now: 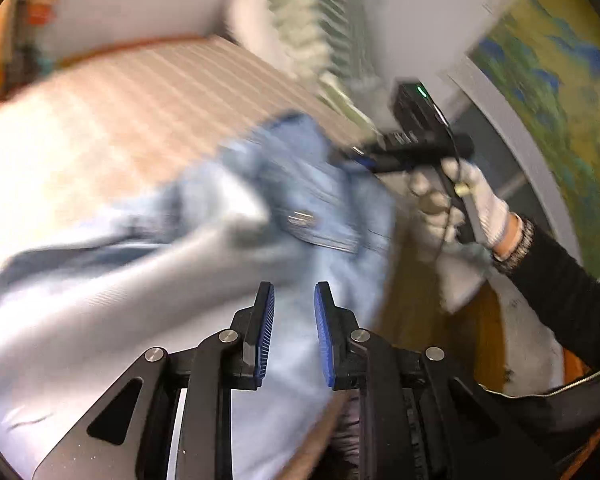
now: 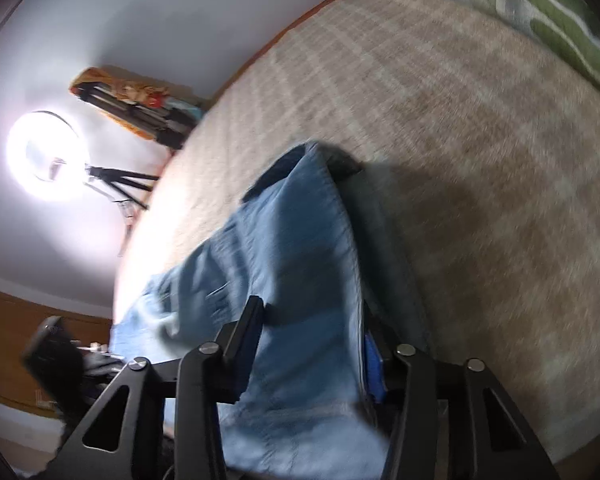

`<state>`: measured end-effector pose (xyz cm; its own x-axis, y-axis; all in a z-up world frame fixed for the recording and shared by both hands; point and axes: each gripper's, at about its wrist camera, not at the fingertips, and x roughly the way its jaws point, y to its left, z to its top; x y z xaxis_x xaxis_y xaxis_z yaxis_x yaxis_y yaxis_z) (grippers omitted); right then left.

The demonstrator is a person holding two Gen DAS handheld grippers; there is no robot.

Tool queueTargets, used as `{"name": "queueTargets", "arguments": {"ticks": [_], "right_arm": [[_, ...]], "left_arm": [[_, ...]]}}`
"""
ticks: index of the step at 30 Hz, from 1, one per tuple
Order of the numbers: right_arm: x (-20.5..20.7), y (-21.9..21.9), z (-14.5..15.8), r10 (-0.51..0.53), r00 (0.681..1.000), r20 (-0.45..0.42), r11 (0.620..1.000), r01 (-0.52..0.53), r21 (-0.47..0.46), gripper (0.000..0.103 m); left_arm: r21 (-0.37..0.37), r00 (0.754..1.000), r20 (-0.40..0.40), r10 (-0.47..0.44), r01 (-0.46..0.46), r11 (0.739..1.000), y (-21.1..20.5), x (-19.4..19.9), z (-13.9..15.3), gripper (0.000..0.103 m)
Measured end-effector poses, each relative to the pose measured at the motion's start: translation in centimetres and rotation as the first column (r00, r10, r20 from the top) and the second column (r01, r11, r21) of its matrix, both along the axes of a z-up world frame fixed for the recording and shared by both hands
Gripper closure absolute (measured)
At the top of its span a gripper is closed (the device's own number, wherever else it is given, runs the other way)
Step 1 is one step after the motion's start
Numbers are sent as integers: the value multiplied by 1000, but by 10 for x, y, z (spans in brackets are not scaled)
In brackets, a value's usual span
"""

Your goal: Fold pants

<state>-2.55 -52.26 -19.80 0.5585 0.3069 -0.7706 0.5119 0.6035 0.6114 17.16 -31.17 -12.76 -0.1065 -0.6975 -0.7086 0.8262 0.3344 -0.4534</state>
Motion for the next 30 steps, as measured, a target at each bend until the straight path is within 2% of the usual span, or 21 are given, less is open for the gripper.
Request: {"name": "queueTargets", "arguments": {"ticks": [4, 6, 8, 12, 14, 15, 19, 20, 21, 22, 23, 25, 27, 29, 30], "right_arm": [[15, 3, 1, 8, 1000, -11, 996, -9, -89, 76], [23, 12, 7, 28, 999, -32, 984, -33, -174, 92], [29, 24, 20, 62, 997, -41, 962, -70, -263, 100], [32, 39, 71, 106, 994, 41, 892, -77, -445, 102], [34, 43, 87, 129, 991, 42, 844, -87, -530, 102], [34, 42, 85, 136, 990, 25, 841, -102, -532, 102], [36, 34, 57, 154, 984, -93, 855, -180, -486, 99], [35, 34, 52, 160, 980, -119, 852, -198, -485, 93], [30, 34, 51, 155, 978, -138, 845, -203, -495, 76], [27, 34, 51, 146, 978, -148, 841, -202, -502, 66], [22, 34, 55, 135, 980, -150, 833, -194, -518, 60], [18, 36, 66, 124, 982, -145, 806, -185, -563, 60], [13, 43, 81, 125, 985, -122, 777, -174, -605, 60], [20, 55, 95, 155, 985, -82, 761, -172, -626, 60], [22, 61, 100, 180, 982, -57, 756, -176, -631, 60]], "left_arm": [[34, 989, 57, 139, -141, 989, 47, 13, 0, 85], [61, 973, 70, 221, -225, 972, 78, 29, -6, 85], [76, 959, 63, 277, -281, 957, 99, 38, -13, 85], [77, 917, 49, 396, -399, 914, 144, 47, -30, 85], [66, 895, 43, 443, -445, 893, 163, 48, -33, 85], [61, 884, 36, 466, -467, 882, 173, 48, -35, 85], [56, 845, 57, 531, -534, 844, 202, 45, -35, 85], [51, 833, 59, 550, -553, 832, 211, 45, -34, 85], [43, 816, 57, 575, -577, 815, 222, 45, -33, 85], [37, 802, 54, 595, -597, 801, 229, 46, -32, 85], [24, 778, 51, 627, -628, 778, 244, 45, -29, 85], [2, 744, 48, 667, -668, 745, 254, 45, -26, 85], [-39, 696, 53, 716, -715, 698, 276, 40, -18, 85], [-78, 650, 63, 757, -753, 653, 295, 32, -12, 85], [-84, 636, 67, 769, -764, 640, 301, 29, -10, 83]]}}
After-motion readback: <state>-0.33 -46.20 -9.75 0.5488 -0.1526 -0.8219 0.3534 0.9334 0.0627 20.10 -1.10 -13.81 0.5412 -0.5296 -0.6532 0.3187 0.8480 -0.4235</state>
